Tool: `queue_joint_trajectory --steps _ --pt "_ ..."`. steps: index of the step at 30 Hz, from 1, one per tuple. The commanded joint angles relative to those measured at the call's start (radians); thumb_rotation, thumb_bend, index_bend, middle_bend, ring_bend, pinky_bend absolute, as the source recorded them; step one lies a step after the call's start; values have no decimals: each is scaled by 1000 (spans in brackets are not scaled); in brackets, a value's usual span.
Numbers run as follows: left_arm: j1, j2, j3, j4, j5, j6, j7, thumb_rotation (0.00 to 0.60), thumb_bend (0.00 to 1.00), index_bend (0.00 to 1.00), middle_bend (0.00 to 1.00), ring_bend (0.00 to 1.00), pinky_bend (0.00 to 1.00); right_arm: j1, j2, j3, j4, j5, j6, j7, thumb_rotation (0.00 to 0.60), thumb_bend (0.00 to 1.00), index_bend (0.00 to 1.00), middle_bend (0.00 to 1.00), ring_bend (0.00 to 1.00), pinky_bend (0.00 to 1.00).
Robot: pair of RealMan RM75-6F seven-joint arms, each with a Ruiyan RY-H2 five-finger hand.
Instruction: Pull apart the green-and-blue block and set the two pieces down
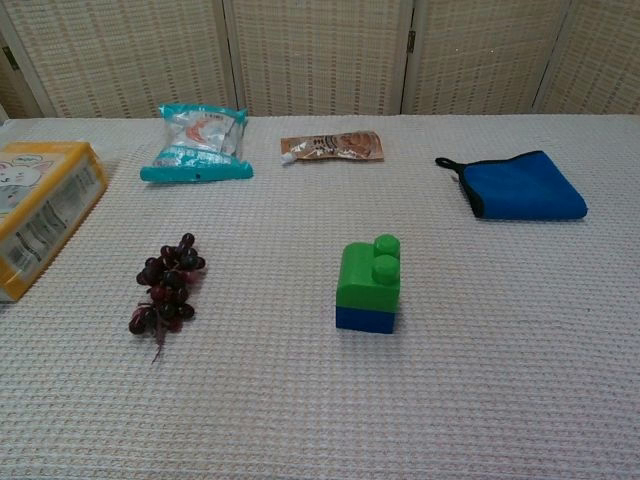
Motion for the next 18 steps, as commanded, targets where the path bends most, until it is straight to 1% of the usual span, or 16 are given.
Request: queue_joint_trajectory --steps 1,4,7,9,12,15,18 --pt "-1 -1 2 1 -9 -14 -7 600 251 140 84 0 0 1 3 1 -6 3 -5 10 600 415 0 0 0 0" --pt "-14 9 12 -9 -22 -61 -19 600 251 140 84 0 0 -2 12 3 -5 -1 3 30 600 414 0 0 0 0" --pt "-28 3 10 -5 -1 -62 -30 600 251 131 84 0 0 -11 20 2 -3 -6 17 45 600 415 0 0 0 0" --pt "-45 -8 20 30 71 -32 -110 600 251 132 84 10 9 -18 31 -4 -9 -12 22 57 600 415 0 0 0 0" --pt "-61 -36 40 102 133 -7 -220 600 250 138 106 42 67 -29 69 -19 -43 -35 26 100 600 416 0 0 0 0" --pt "-85 -55 56 124 182 3 -323 600 250 100 127 53 73 -44 92 -24 -53 -65 55 135 600 415 0 0 0 0" --pt "-127 -52 68 112 250 11 -371 600 250 92 164 82 110 -50 96 -23 -51 -77 69 154 600 415 0 0 0 0"
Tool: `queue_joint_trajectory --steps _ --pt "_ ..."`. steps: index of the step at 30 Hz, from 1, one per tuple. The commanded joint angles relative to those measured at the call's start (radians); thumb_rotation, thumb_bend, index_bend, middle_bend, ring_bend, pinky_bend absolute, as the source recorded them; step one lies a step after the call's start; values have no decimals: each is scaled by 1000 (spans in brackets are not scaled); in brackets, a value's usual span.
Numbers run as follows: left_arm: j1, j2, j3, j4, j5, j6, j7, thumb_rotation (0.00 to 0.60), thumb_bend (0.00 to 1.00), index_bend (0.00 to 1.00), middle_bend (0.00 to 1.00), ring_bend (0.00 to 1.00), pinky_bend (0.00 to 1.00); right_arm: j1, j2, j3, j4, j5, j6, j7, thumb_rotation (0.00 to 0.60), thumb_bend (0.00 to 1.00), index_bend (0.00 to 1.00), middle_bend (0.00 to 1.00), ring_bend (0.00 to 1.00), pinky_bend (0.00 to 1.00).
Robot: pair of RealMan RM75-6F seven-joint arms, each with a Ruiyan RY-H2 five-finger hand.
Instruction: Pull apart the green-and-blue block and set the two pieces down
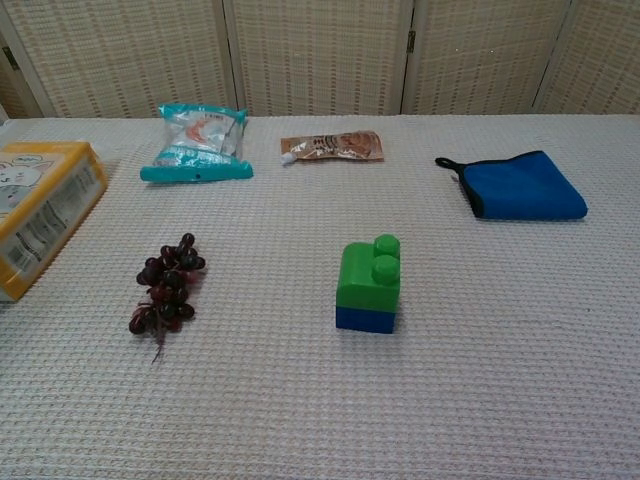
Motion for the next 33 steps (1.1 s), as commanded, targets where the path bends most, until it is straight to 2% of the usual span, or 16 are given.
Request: queue_joint_trajectory --steps 1,6,11,14,19,24,28,33 --pt "-69 -7 27 -5 103 13 -95 600 250 92 176 92 127 -6 5 -1 1 -9 8 15 600 415 0 0 0 0" --pt "-197 38 36 -149 108 -137 -260 600 249 99 213 114 163 11 -5 -4 9 -4 -33 6 600 414 0 0 0 0" --pt "-278 -34 -21 -147 42 -257 -217 600 248 108 222 110 153 16 22 -7 -4 -7 -51 54 600 415 0 0 0 0" --pt "-315 -99 -55 -133 -11 -315 -192 600 246 72 224 102 149 15 26 -3 -1 3 -50 63 600 415 0 0 0 0" --pt "-353 -200 -111 -129 -100 -377 -95 600 241 46 224 70 110 20 31 4 -3 38 -75 85 600 415 0 0 0 0" --pt "-403 -289 -177 -85 -163 -401 -60 600 241 0 224 84 135 40 77 4 -4 70 -141 152 600 414 0 0 0 0" --pt "-436 -311 -198 -82 -229 -463 -109 600 241 0 224 68 121 42 88 20 8 86 -135 183 600 415 0 0 0 0" --pt "-469 -329 -210 -105 -310 -543 -105 600 241 0 224 64 119 43 90 20 14 78 -135 199 600 414 0 0 0 0"
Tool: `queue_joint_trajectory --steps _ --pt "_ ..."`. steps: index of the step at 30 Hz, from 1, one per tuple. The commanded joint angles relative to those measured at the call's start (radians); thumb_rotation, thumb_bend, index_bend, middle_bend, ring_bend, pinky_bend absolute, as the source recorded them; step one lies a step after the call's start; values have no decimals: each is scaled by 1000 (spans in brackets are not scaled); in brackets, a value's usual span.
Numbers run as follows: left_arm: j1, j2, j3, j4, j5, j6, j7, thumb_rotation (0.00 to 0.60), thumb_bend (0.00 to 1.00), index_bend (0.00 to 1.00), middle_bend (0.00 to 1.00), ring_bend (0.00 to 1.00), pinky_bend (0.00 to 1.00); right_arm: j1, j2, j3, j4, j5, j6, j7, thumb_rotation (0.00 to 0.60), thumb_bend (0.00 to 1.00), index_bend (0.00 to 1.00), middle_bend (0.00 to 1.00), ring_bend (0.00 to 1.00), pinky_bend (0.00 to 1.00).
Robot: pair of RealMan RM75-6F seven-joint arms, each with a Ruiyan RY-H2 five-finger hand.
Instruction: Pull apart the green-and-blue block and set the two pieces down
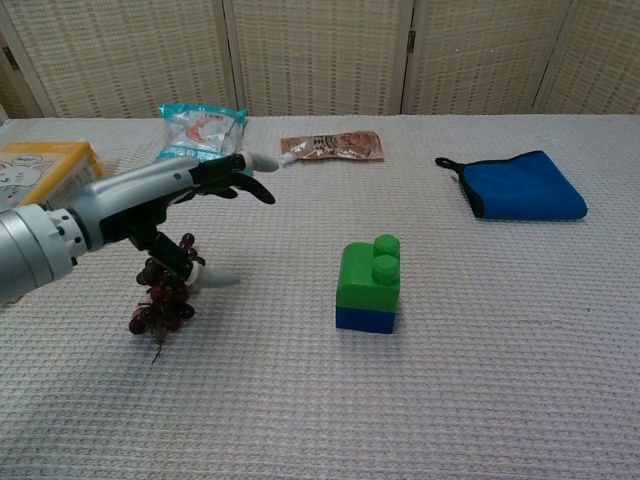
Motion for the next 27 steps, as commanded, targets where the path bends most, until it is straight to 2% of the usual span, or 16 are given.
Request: queue_joint_trajectory --steps 1,18,27 --pt "-26 -22 -9 -14 -47 -48 -6 600 241 0 224 64 119 2 2 -2 2 -5 -4 4 600 414 0 0 0 0" --pt "-106 -218 -26 162 -115 -111 -11 600 232 0 224 59 112 22 10 -7 15 2 -51 36 600 414 0 0 0 0" --pt "-125 -264 -41 208 -125 -104 -28 600 232 0 229 59 108 49 20 -24 9 -3 -119 44 600 414 0 0 0 0"
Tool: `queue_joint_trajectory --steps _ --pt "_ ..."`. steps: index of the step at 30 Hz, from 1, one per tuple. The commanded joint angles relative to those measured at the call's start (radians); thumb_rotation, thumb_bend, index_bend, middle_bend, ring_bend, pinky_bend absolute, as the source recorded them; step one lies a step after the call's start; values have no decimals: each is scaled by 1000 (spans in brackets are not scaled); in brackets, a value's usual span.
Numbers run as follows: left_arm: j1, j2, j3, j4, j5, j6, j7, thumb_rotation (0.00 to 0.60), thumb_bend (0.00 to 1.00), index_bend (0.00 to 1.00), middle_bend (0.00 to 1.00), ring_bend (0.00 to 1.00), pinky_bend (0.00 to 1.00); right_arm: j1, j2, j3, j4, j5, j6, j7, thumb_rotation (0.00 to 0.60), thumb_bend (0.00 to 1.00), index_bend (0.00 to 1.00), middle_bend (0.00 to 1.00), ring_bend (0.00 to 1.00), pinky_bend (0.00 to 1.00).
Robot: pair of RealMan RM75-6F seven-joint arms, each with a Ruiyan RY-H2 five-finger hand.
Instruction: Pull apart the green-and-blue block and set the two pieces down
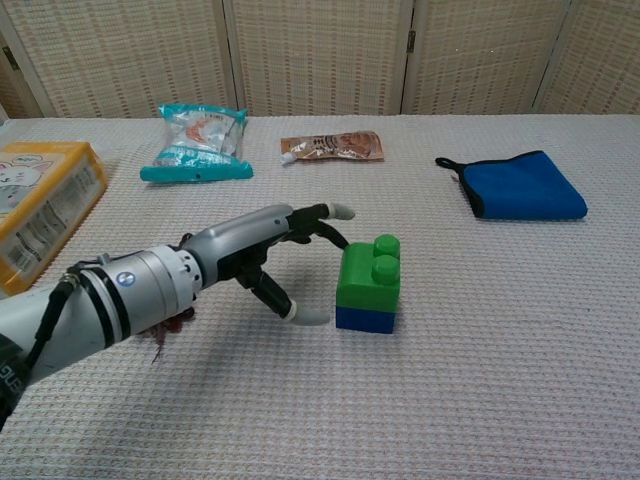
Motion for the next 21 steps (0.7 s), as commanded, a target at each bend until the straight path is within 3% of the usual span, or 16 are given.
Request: queue_joint_trajectory --steps 1,11,14,21 --pt "-3 -15 -6 15 -1 10 -11 600 232 1 234 59 107 10 6 -6 -4 -8 -17 14 600 415 0 0 0 0" --pt "2 -102 -6 139 30 87 -82 600 232 87 317 87 73 12 20 -18 6 -51 -10 67 600 415 0 0 0 0" --pt "2 -109 -2 155 34 89 -103 600 232 89 323 89 3 13 19 -18 5 -49 -9 62 600 415 0 0 0 0" --pt "2 -122 10 170 42 91 -129 600 232 102 349 96 0 15 14 -14 8 -37 -7 55 600 415 0 0 0 0"
